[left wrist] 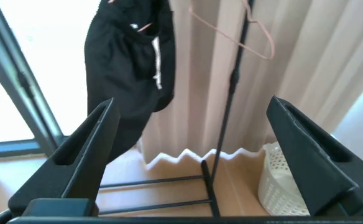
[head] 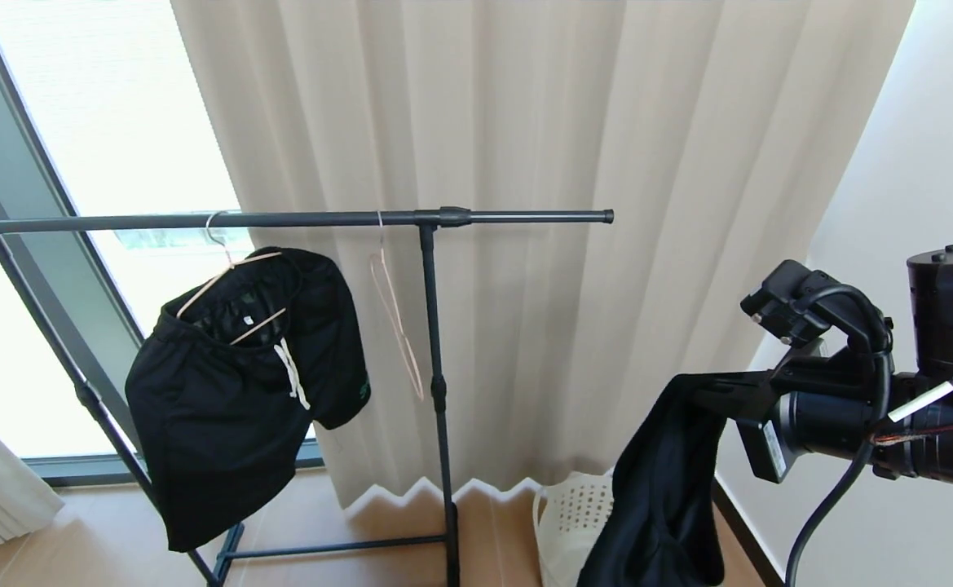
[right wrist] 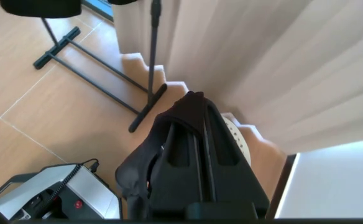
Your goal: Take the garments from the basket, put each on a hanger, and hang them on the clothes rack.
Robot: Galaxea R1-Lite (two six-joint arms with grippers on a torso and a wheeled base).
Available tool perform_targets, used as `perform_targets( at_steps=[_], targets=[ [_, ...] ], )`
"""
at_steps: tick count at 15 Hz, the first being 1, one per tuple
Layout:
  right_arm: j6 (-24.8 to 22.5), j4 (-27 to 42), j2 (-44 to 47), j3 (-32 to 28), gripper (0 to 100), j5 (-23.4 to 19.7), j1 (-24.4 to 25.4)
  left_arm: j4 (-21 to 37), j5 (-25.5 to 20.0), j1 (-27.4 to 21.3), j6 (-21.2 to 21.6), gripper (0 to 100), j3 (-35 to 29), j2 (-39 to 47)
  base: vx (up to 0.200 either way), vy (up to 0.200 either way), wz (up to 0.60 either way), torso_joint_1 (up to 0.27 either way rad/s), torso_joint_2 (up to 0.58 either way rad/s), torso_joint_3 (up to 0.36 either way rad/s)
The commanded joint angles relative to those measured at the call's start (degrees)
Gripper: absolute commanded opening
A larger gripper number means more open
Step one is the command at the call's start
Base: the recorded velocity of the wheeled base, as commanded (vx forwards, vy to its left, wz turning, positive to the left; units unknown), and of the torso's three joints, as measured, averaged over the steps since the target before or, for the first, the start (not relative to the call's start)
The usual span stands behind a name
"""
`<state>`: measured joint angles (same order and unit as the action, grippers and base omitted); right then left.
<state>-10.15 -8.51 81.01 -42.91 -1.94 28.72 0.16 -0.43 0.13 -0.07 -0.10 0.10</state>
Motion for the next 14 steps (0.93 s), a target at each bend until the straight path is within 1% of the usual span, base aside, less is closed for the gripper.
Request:
perform_targets(
  at_steps=[1, 3, 14],
  targets=[
    [0.0, 0.0, -0.1, 0.1, 0, 0.0, 0.0, 0.0, 0.0, 0.0, 0.0, 100, 0.0, 0.1, 0.000, 0.000, 0.00, 0.000, 0.00, 0.000],
    [0.0, 0.0, -0.7, 0.1, 0, 0.0, 0.0, 0.0, 0.0, 0.0, 0.0, 100, 0.0, 0.1, 0.000, 0.000, 0.00, 0.000, 0.00, 0.000],
    [0.0, 0.0, -0.9, 0.3, 0, 0.0, 0.0, 0.0, -0.1, 0.0, -0.3, 100, -0.1, 0.0, 0.000, 0.200, 0.00, 0.000, 0.00, 0.002]
  ],
)
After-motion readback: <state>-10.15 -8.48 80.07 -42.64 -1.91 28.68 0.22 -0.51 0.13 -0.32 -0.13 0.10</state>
